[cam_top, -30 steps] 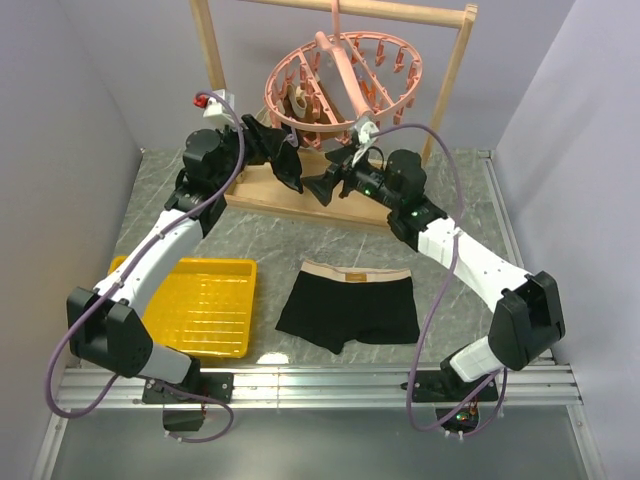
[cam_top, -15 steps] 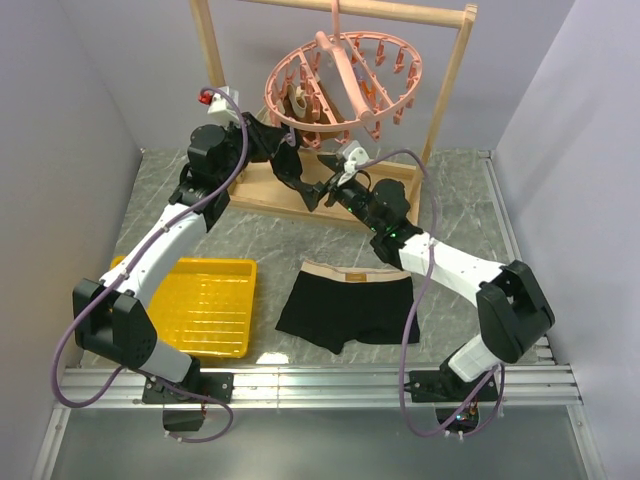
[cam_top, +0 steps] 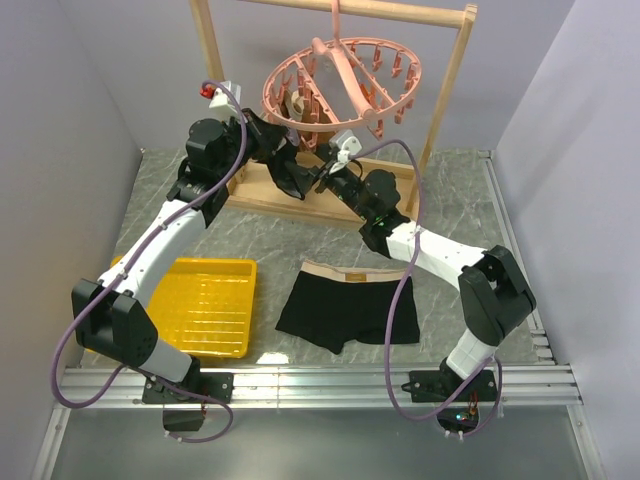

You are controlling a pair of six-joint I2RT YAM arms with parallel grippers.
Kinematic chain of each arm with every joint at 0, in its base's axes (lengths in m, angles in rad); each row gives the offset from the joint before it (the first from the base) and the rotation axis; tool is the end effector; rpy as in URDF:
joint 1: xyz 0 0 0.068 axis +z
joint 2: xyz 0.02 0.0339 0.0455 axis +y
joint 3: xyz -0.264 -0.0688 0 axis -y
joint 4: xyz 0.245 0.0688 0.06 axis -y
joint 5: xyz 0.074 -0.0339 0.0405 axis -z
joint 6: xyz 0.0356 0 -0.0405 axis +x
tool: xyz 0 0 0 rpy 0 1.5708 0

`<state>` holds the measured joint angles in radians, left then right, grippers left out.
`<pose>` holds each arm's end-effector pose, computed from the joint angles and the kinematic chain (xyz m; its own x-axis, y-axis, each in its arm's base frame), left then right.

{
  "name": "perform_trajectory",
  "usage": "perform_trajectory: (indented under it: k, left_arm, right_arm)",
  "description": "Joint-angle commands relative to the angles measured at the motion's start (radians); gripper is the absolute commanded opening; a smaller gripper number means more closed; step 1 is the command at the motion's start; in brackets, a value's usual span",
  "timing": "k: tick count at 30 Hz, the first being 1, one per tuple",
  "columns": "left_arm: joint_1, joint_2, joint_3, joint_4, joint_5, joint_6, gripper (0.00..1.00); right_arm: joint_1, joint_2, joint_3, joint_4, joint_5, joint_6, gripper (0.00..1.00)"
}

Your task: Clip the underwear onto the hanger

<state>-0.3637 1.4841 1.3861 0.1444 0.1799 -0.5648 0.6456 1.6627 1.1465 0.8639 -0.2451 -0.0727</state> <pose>0.3302 -0.1325 0.4173 -0.2401 -0.4721 -0.8482 0.4599 0.7142 -0.5277 0.3055 0.2409 0.3446 0.3271 0.1582 -0.9317 -0.7441 0.6508 -0.1508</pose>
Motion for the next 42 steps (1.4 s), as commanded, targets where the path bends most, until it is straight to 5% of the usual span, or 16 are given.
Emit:
perform_trajectory:
  k: [1, 24, 42]
  left_arm:
    - [0.002, -0.005, 0.039, -0.003, 0.036, 0.0, 0.06]
    - [0.005, -0.027, 0.014, -0.016, 0.053, -0.006, 0.02]
    - [0.005, -0.053, -0.013, -0.017, 0.072, -0.015, 0.02]
  right_arm:
    - [0.0, 0.002, 0.048, 0.092, -0.003, 0.001, 0.69]
    - [0.061, -0.192, -0.142, 0.041, -0.042, -0.124, 0.53]
    - [0.035, -0.026, 0.076, -0.022, 0.089, -0.15, 0.52]
